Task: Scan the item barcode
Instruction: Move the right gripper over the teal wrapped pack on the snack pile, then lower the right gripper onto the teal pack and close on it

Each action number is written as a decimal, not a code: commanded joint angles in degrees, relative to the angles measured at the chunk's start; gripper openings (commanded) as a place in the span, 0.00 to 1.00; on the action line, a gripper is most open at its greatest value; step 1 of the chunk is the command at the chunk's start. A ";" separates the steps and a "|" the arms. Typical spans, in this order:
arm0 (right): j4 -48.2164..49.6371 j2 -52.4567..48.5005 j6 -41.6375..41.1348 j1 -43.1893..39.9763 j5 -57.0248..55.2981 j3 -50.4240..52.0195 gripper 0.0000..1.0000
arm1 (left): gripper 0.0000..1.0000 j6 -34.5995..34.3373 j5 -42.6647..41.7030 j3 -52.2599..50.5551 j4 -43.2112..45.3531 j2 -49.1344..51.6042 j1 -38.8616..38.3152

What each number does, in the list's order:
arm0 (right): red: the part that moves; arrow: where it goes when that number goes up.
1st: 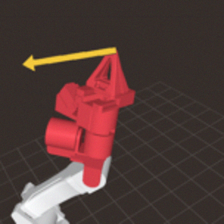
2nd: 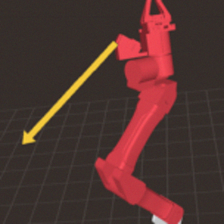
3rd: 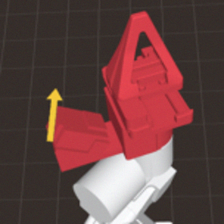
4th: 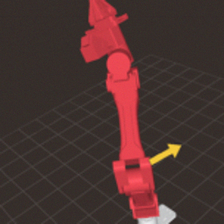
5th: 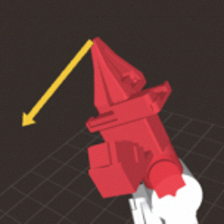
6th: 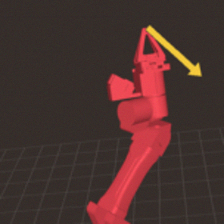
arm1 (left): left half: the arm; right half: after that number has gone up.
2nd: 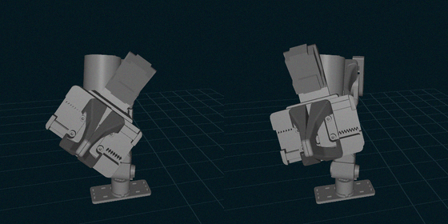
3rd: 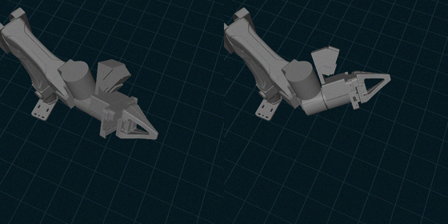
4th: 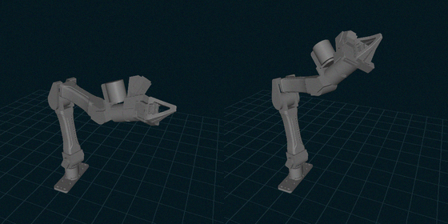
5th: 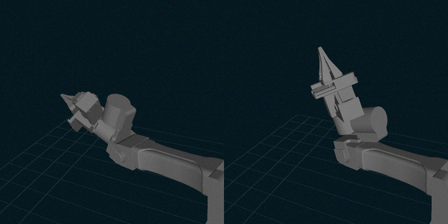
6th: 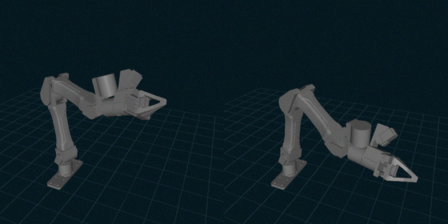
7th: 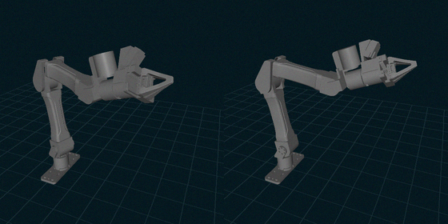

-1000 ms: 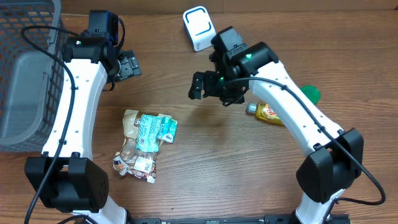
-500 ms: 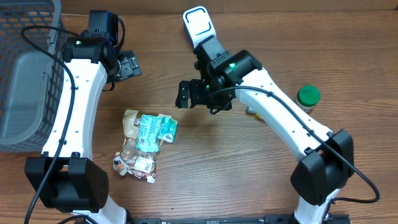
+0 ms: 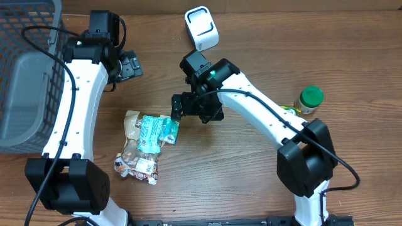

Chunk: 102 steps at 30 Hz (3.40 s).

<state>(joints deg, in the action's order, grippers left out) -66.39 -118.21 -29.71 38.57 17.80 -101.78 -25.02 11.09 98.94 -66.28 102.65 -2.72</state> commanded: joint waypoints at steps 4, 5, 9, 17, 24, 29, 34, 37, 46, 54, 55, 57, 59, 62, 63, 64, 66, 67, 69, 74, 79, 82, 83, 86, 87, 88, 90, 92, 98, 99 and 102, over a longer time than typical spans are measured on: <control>1.36 -1.55 -0.96 0.00 0.22 0.48 1.00 | 1.00 0.81 -0.22 0.52 -0.09 -0.76 0.04; 1.70 -1.55 -0.98 0.00 0.22 0.48 1.00 | 1.00 0.81 -0.22 0.52 -0.09 -0.74 0.04; 2.73 -1.55 -0.98 0.00 0.22 0.55 1.00 | 1.00 0.81 -0.22 0.52 -0.09 -0.74 0.04; 5.57 -1.55 -5.75 0.22 0.28 0.59 0.96 | 1.00 0.81 -0.22 0.52 -0.09 -0.76 0.04; 7.26 -1.57 -6.34 2.08 0.26 0.59 0.74 | 1.00 0.81 -0.22 0.52 -0.09 -0.76 0.04; 8.13 -1.57 -6.34 3.82 0.22 0.59 0.65 | 0.99 0.81 -0.20 0.52 -0.09 -0.76 0.04; 10.27 -1.57 -6.32 5.88 0.24 0.59 0.61 | 1.00 0.81 -0.22 0.52 -0.09 -0.74 0.04; 11.45 -1.57 -6.36 6.91 -1.09 0.59 0.62 | 1.00 0.81 -0.22 0.52 -0.09 -0.74 0.04; 12.09 -1.57 -7.15 8.41 -3.82 0.59 0.90 | 1.00 0.81 -0.22 0.52 -0.09 -0.76 0.04; 12.15 -1.57 -7.15 8.41 -4.66 0.59 1.00 | 1.00 0.81 -0.20 0.52 -0.09 -0.76 0.04; 12.13 -1.57 -7.15 8.41 -4.92 0.59 1.00 | 1.00 0.81 -0.22 0.52 -0.09 -0.74 0.04; 12.15 -1.57 -7.15 8.41 -4.98 0.59 1.00 | 1.00 0.81 -0.22 0.52 -0.09 -0.76 0.04; 12.13 -1.57 -7.15 8.41 -5.40 0.59 1.00 | 0.99 0.81 -0.22 0.52 -0.09 -0.76 0.04; 12.13 -1.57 -7.17 8.41 -6.25 0.59 1.00 | 1.00 0.81 -0.22 0.52 -0.09 -0.74 0.04; 12.13 -1.57 -7.17 8.41 -6.38 0.59 1.00 | 1.00 0.81 -0.22 0.52 -0.09 -0.74 0.04; 12.13 -1.57 -7.17 8.41 -6.40 0.59 1.00 | 1.00 0.81 -0.20 0.52 -0.09 -0.74 0.04; 12.15 -1.57 -7.17 8.41 -6.43 0.59 1.00 | 1.00 0.81 -0.22 0.52 -0.09 -0.74 0.04; 12.20 -1.57 -7.17 8.41 -6.47 0.59 1.00 | 1.00 0.81 -0.22 0.52 -0.09 -0.76 0.04; 12.37 -1.57 -7.17 8.41 -7.37 0.59 1.00 | 0.99 0.81 -0.22 0.52 -0.09 -0.76 0.04; 12.35 -1.60 -7.17 8.44 -9.40 0.59 0.95 | 1.00 0.81 -0.20 0.52 -0.09 -0.74 0.04; 12.35 -1.62 -7.19 8.44 -9.42 0.59 0.90 | 1.00 0.81 -0.22 0.52 -0.09 -0.76 0.04; 12.35 -1.62 -7.17 8.50 -9.42 0.59 0.88 | 1.00 0.81 -0.22 0.52 -0.09 -0.76 0.04; 12.35 -1.62 -7.17 8.59 -9.44 0.59 0.88 | 0.99 0.81 -0.22 0.52 -0.09 -0.74 0.04; 12.35 -1.62 -7.17 8.70 -9.44 0.59 0.87 | 1.00 0.81 -0.22 0.52 -0.09 -0.74 0.04; 12.35 -1.62 -7.17 8.72 -9.46 0.59 0.87 | 1.00 0.81 -0.22 0.52 -0.09 -0.74 0.04; 12.35 -1.62 -7.17 8.72 -9.66 0.59 0.87 | 0.99 0.81 -0.22 0.52 -0.09 -0.74 0.04; 12.48 -1.62 -7.17 8.72 -10.34 0.94 0.87 | 1.00 0.81 -0.20 0.52 -0.09 -0.76 0.04; 13.07 -1.62 -7.23 8.72 -10.25 1.68 0.86 | 1.00 0.81 -0.22 0.52 -0.09 -0.76 0.04; 16.04 -1.62 -9.11 8.74 -9.79 6.01 0.84 | 1.00 0.81 -0.22 0.52 -0.09 -0.74 0.04; 16.41 -1.62 -9.11 8.74 -9.66 6.34 0.84 | 0.99 0.81 -0.22 0.52 -0.09 -0.74 0.04; 17.97 -1.62 -9.11 8.74 -9.62 6.93 0.84 | 1.00 0.81 -0.20 0.52 -0.09 -0.76 0.04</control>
<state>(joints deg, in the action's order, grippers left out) -49.76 -119.68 -38.13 46.98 8.56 -95.50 -25.02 11.09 98.94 -66.30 102.65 -2.72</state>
